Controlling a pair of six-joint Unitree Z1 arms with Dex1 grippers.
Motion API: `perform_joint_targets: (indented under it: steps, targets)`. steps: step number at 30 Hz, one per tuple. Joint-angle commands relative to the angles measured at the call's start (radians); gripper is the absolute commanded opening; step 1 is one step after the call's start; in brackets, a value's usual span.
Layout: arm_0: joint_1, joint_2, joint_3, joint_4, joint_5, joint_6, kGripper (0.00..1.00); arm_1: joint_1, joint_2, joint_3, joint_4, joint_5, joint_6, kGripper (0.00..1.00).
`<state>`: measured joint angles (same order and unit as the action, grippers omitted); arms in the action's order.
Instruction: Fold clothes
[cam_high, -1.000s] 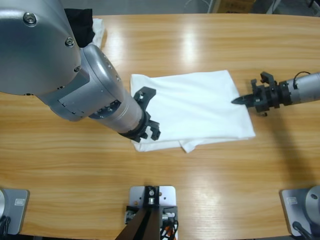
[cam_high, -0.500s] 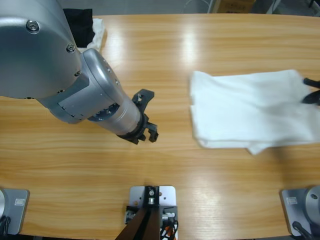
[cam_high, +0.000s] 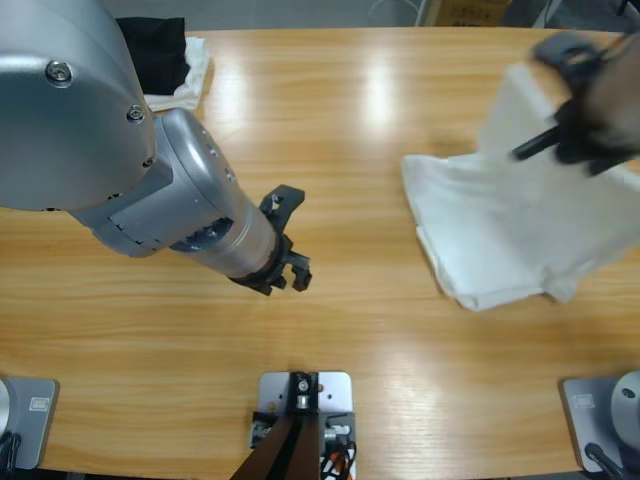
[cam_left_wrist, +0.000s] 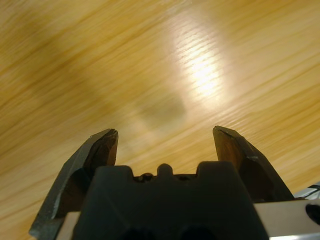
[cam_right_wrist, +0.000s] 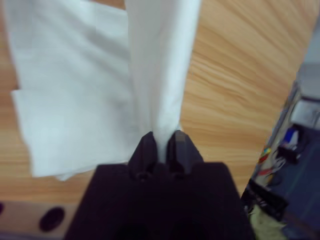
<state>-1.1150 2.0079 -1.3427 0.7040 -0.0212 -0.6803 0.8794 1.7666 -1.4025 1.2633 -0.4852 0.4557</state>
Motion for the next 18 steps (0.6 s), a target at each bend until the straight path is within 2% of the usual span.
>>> perform_joint_targets:
  steps: [1,7,8,9,11,14,18]
  targets:
    - [-0.008,-0.018,0.046,0.003,0.006,-0.008,0.747,0.093,0.191,-0.007,-0.101,0.146,0.047,0.000]
    - [-0.008,-0.014,0.051,0.000,0.006,-0.008,0.752,0.093,0.152,0.061,-0.230,0.285,0.075,0.000]
    - [-0.008,-0.012,0.051,0.000,0.006,-0.008,0.752,0.093,0.144,0.063,-0.238,0.299,0.077,0.198]
    - [-0.008,-0.011,0.053,-0.001,0.006,-0.008,0.752,0.093,0.129,0.058,-0.240,0.317,0.080,0.667]
    - [-0.008,-0.009,0.057,-0.002,0.006,-0.008,0.752,0.093,0.082,0.045,-0.236,0.367,0.067,0.991]
    - [-0.008,-0.010,0.062,-0.003,0.006,-0.008,0.752,0.093,0.036,0.005,-0.154,0.354,0.065,1.000]
    - [-0.007,-0.031,0.052,-0.003,0.025,-0.008,0.752,0.090,-0.157,-0.025,-0.127,0.357,0.078,0.991]
